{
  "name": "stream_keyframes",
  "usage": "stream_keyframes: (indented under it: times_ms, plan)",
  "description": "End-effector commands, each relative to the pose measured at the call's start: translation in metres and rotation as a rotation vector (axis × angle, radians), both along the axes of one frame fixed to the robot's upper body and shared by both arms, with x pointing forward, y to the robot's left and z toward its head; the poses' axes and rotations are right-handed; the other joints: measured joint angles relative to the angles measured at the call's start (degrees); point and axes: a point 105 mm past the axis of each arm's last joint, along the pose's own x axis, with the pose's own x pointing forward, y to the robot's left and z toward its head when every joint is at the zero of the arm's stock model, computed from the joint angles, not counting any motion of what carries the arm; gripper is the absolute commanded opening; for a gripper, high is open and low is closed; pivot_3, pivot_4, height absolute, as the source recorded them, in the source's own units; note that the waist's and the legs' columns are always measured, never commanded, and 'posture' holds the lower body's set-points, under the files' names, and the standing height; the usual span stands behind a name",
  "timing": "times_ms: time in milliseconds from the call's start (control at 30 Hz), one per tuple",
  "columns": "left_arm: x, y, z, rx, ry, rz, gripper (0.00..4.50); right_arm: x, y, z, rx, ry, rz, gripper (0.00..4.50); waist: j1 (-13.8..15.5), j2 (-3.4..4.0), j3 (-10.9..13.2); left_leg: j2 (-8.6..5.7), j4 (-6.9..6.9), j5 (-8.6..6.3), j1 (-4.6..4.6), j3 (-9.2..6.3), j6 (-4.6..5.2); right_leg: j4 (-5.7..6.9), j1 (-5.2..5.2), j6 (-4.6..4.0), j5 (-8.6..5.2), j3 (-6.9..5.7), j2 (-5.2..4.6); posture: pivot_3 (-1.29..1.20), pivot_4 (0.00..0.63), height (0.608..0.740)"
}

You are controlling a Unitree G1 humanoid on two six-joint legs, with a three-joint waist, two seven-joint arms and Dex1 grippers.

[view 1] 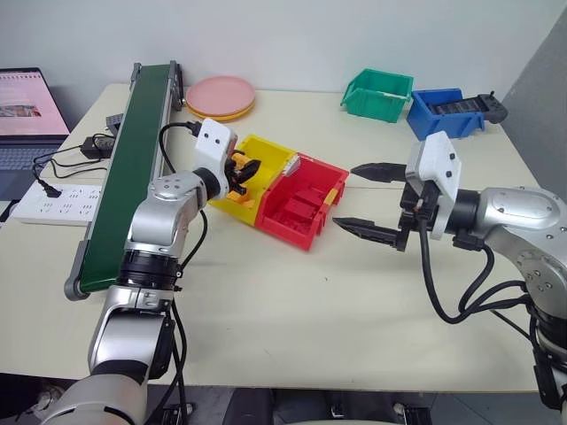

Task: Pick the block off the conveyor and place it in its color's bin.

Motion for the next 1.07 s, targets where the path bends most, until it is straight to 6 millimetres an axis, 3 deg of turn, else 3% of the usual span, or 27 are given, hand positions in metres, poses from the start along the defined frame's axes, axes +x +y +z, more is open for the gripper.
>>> stream_keyframes:
  times_ms: [33,300,467,600,700,833,1067]
  plan:
    - [-0.001,-0.002,0.024,-0.019,-0.077,-0.016,3.11,-0.006,0.000,0.012,0.006,-0.068,0.017,4.50,0.0,0.00,0.0,0.00,0.00,0.00,0.02,0.00,0.00,0.03,0.00,0.00,0.00,0.00,0.00,0.00,0.150,0.740]
    - [-0.005,0.000,0.029,-0.018,-0.096,-0.019,4.45,-0.004,0.001,0.016,0.019,-0.082,0.025,4.50,0.0,0.00,0.0,0.00,0.02,0.00,0.04,0.01,0.00,0.08,0.00,0.00,0.00,0.01,0.01,0.00,0.150,0.740]
    - [-0.015,0.003,0.041,0.010,-0.167,-0.016,4.45,-0.005,0.000,0.017,0.017,-0.090,0.028,4.50,0.0,0.00,0.0,0.00,0.02,0.00,0.04,0.01,0.00,0.08,0.00,0.00,0.00,0.01,0.01,0.00,0.150,0.740]
    - [-0.040,0.018,0.053,0.138,-0.318,0.006,4.45,-0.004,-0.003,0.015,0.007,-0.111,0.020,4.50,-0.3,0.00,0.0,0.04,0.01,0.01,0.06,0.05,-0.01,0.10,-0.02,0.00,0.00,0.06,0.02,0.00,0.150,0.740]
    - [-0.057,0.031,0.051,0.099,-0.314,0.018,4.45,-0.003,-0.002,0.008,-0.002,-0.118,0.034,4.50,-0.4,0.00,0.0,0.06,0.00,0.01,0.10,0.08,0.00,0.13,-0.02,0.00,-0.01,0.09,0.03,0.00,0.150,0.740]
    - [-0.075,0.038,0.039,0.082,-0.272,0.023,4.45,-0.001,-0.002,0.002,0.019,-0.139,0.054,4.50,0.0,-0.01,0.0,0.06,0.03,0.00,0.12,0.05,0.01,0.18,0.01,0.00,-0.01,0.04,0.02,0.00,0.150,0.740]
    - [-0.113,0.023,0.008,0.017,-0.157,-0.069,4.45,0.007,-0.010,-0.022,-0.015,-0.161,0.043,4.50,0.1,-0.04,0.0,0.05,0.02,0.00,0.11,0.07,0.01,0.11,0.05,0.00,-0.01,0.05,0.01,0.00,0.150,0.740]
